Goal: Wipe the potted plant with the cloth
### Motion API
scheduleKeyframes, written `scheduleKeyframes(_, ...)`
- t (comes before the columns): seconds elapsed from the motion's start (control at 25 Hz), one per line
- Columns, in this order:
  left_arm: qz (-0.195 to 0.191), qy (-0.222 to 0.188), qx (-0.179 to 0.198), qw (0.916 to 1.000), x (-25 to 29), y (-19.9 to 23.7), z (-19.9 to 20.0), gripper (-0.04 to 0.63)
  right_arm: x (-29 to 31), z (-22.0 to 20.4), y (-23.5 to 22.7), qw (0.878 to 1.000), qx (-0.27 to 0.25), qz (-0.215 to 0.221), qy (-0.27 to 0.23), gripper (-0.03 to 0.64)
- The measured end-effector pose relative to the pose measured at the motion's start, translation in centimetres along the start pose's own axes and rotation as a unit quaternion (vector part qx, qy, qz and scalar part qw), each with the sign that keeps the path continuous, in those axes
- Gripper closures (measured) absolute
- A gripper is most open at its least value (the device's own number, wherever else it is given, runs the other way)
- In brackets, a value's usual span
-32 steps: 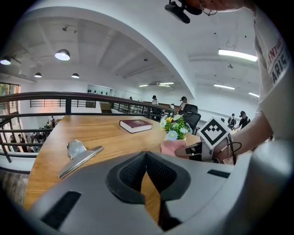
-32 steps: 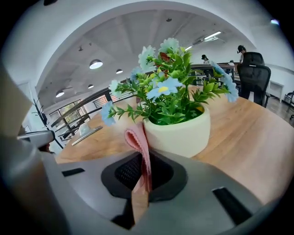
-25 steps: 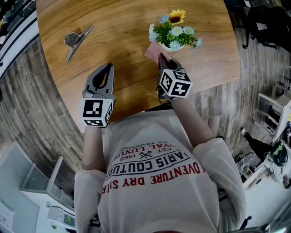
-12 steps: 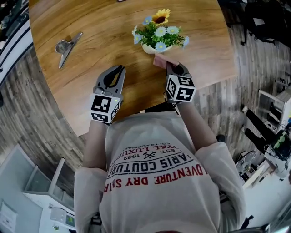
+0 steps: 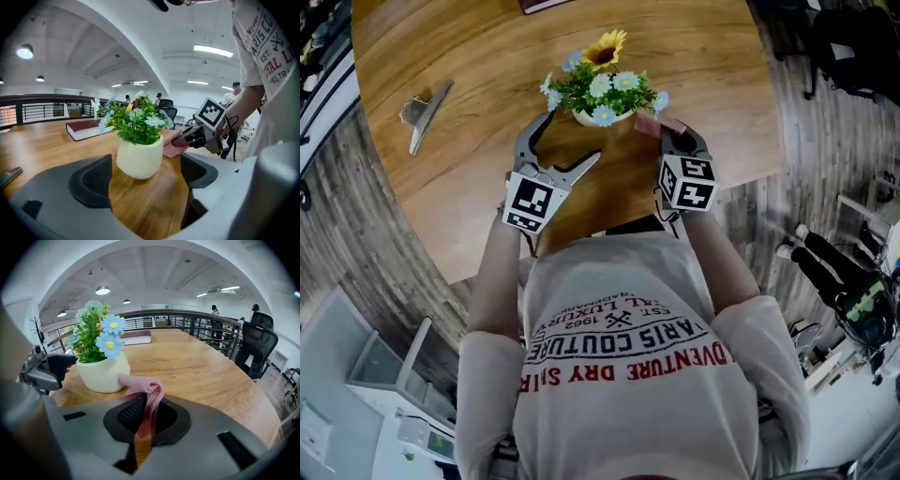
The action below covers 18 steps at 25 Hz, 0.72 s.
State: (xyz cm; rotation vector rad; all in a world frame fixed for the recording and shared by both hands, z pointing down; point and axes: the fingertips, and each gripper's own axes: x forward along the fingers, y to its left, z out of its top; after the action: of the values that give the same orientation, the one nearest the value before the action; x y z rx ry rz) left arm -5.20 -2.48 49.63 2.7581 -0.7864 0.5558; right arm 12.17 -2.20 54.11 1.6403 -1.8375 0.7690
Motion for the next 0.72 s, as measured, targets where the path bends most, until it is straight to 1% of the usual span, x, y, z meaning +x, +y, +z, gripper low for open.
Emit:
scheduleKeyframes(0.12,-0.005,-0.003,0.022,0.9997,1.7,0.7,0.4,0.123,0.8,1.1,-1.3,1.000,-0.015,0.001,-0.004,0.580)
scheduleKeyframes(0.24,-0.019,0.001,0.040,0.9990,3.0,1.0,0.4,0.103,1.7,1.7,-2.1,1.000,-0.023,0.008,-0.002,0.580)
scheduleKeyframes(0.4,-0.048,0.008,0.065,0.9967,4.5,0.9,0.7,0.074,2.7,2.3,-2.3,0.999,-0.037,0.023,0.001,0.580)
scheduleKeyframes(0.52,-0.069,0.011,0.077,0.9945,5.7,1.0,1.0,0.057,3.4,2.8,-2.4,0.999,-0.043,0.031,0.002,0.580)
scheduleKeyframes(0.72,-0.101,0.014,0.099,0.9899,7.2,1.2,1.3,0.054,4.3,3.4,-2.8,0.998,-0.049,0.031,0.005,0.580)
